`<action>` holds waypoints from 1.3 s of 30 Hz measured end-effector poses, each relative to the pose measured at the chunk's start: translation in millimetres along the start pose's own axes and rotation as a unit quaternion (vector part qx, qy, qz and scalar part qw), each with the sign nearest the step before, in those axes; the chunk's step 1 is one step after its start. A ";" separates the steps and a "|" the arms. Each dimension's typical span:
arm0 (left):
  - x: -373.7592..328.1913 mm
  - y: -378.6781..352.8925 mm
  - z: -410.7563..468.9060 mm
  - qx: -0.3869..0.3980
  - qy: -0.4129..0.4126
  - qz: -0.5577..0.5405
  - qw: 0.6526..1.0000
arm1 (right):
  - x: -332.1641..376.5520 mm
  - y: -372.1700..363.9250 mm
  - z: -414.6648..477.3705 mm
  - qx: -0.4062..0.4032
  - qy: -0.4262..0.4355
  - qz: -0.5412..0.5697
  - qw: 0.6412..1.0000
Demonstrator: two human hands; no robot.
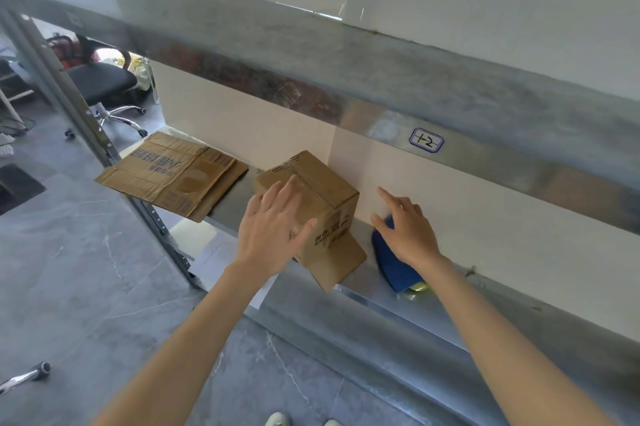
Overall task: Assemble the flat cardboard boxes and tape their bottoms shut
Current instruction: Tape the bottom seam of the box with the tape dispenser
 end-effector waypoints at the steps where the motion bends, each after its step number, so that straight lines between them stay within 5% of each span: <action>1: -4.7 0.4 0.3 0.004 -0.009 0.005 1.000 | -13.6 -0.7 -5.6 0.002 -0.022 -0.006 1.000; 10: -17.3 1.9 4.4 0.010 -0.031 0.019 0.999 | -86.6 -48.1 -36.5 0.106 -0.148 0.074 0.981; 28: -3.2 4.6 -3.0 0.015 -0.026 -0.005 1.000 | -98.7 -58.1 -8.8 0.106 -0.210 0.166 0.958; 39: 1.8 15.4 -2.9 -0.005 -0.017 -0.069 0.997 | -64.5 -14.6 -28.5 0.012 -0.029 -0.045 0.998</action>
Point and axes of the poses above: each hand's wrist, its own z-axis towards the middle knuckle, its own y-axis out of the back of the hand, x = y × z, the point moved 9 cm from there along z, towards the middle knuckle, and after that the axes turned 5 degrees about z, right-handed, at the moved point
